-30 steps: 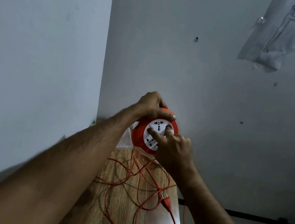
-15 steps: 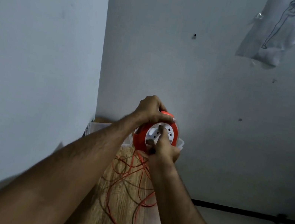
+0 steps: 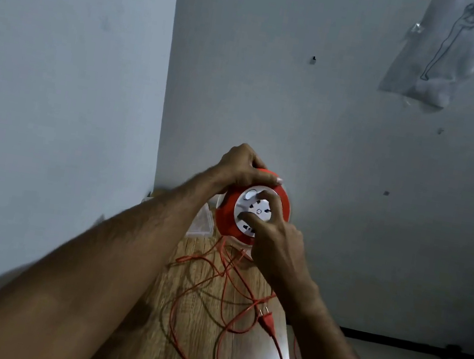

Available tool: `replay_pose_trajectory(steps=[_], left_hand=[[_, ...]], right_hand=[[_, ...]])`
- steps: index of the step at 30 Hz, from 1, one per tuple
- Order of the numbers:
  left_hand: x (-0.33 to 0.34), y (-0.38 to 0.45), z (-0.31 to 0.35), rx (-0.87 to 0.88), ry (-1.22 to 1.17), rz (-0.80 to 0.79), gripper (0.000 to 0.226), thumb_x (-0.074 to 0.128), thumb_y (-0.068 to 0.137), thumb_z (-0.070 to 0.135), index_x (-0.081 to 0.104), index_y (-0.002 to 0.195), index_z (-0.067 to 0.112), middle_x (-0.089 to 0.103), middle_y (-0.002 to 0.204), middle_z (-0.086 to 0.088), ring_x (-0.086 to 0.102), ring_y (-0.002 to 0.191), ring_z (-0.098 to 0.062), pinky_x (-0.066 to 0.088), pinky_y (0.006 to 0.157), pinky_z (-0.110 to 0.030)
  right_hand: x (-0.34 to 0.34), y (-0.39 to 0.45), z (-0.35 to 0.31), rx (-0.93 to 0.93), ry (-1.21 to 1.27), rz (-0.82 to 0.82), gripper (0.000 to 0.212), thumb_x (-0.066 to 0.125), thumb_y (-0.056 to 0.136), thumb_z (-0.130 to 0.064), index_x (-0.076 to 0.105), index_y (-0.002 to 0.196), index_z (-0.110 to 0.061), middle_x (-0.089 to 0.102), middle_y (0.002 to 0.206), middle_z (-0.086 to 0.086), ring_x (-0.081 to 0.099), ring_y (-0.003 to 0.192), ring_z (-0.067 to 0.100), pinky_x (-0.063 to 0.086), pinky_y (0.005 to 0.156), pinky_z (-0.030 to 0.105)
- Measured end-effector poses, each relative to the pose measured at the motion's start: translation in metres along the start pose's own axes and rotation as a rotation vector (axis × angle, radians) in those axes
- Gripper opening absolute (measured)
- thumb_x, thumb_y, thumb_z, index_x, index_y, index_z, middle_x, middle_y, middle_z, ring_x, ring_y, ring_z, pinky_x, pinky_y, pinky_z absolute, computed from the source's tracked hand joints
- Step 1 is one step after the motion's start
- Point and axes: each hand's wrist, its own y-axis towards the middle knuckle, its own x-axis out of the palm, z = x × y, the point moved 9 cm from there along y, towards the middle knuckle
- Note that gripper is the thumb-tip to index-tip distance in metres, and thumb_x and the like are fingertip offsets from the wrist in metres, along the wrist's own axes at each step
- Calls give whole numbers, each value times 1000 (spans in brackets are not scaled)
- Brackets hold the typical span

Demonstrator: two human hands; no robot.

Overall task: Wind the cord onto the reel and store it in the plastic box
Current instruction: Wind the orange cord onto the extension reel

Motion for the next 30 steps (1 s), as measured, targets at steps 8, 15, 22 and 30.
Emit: replay_pose_trajectory(steps=[8, 15, 22, 30], left_hand=[[5, -1, 2, 9, 45, -58, 34, 91, 71, 49, 86, 87, 19, 82, 82, 3, 79, 75, -13, 66, 80, -43], [6, 1, 10, 33, 98, -11, 37, 90, 70, 52, 86, 89, 20, 82, 83, 4, 77, 74, -10, 66, 77, -37], [3, 3, 15, 58, 73, 68, 37, 91, 70, 52, 86, 87, 19, 81, 80, 4, 77, 71, -10, 67, 74, -39], [12, -1, 17, 96, 107, 65, 41, 91, 71, 50, 85, 93, 17, 82, 87, -1, 77, 71, -10, 67, 73, -39]], right_hand=[[12, -2, 8, -105, -372, -112, 59, 72, 81, -17, 60, 138, -24, 56, 135, 35, 68, 60, 30, 47, 45, 30], [10, 11, 27, 76, -206, 53, 55, 74, 78, -36, 66, 131, -23, 72, 73, 13, 64, 50, 26, 56, 52, 31], [13, -6, 55, 817, 400, 339, 59, 77, 79, -51, 60, 125, -18, 72, 107, 2, 71, 90, 17, 60, 72, 27], [59, -37, 27, 1801, 1688, 643, 48, 78, 88, -26, 35, 107, -21, 58, 90, 24, 64, 66, 24, 64, 72, 41]])
